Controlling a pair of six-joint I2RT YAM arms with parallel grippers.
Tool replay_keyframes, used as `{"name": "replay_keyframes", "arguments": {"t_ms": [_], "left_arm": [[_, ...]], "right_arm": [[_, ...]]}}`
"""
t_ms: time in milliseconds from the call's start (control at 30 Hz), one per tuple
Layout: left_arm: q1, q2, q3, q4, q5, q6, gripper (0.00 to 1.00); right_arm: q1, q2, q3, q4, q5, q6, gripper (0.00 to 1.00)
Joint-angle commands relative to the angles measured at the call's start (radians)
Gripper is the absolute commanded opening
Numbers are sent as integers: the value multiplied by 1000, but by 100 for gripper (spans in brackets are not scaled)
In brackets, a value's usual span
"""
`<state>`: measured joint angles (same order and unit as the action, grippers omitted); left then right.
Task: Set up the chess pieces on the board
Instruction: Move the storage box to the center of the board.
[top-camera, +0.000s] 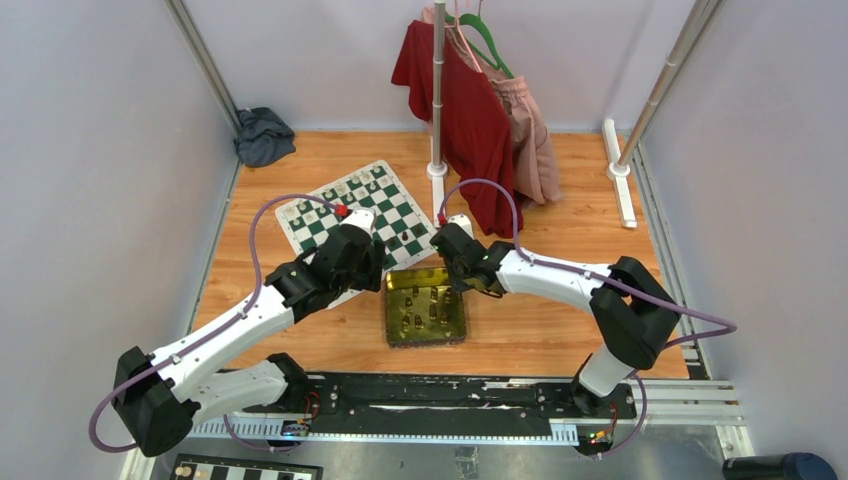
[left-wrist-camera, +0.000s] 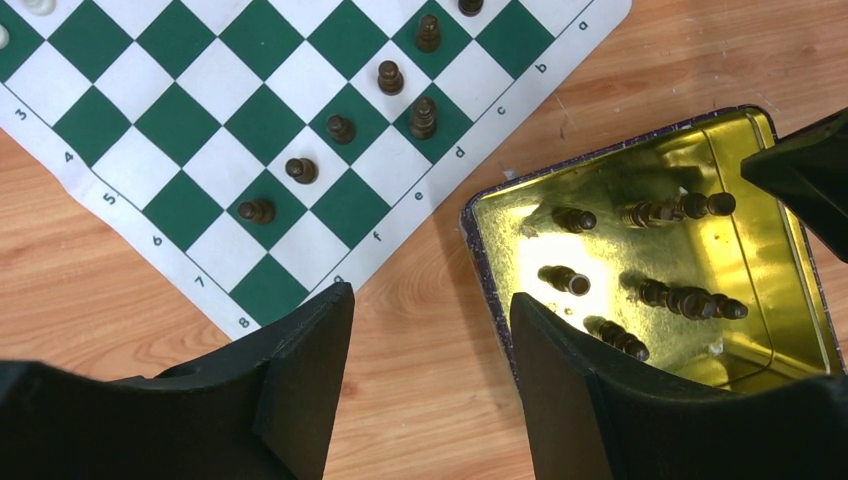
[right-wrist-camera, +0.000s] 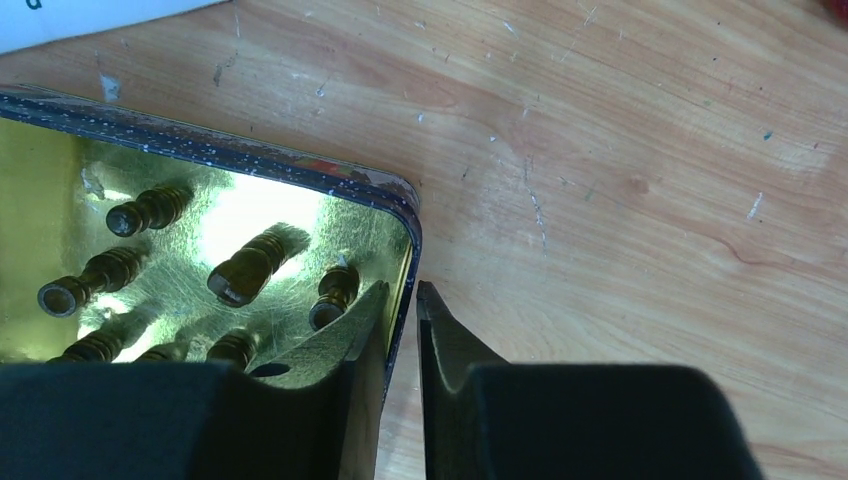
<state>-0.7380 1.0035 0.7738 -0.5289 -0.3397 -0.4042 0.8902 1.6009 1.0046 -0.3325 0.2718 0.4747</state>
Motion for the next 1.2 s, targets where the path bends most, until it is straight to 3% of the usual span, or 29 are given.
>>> {"name": "replay_keyframes", "arguments": {"t_ms": [0,333,1167], "left_arm": [[-11,-1,-2,3,-7,5,65],[-11,11,-11,11,-8,18,65],[-11,106,38,41,6,64,66]], "right_arm": [[-24,20,-11,0,3,2,20],[-72,11,-14,4,-1,-16,10],[-285,-77,-62,-3,-5,-70,9]]}}
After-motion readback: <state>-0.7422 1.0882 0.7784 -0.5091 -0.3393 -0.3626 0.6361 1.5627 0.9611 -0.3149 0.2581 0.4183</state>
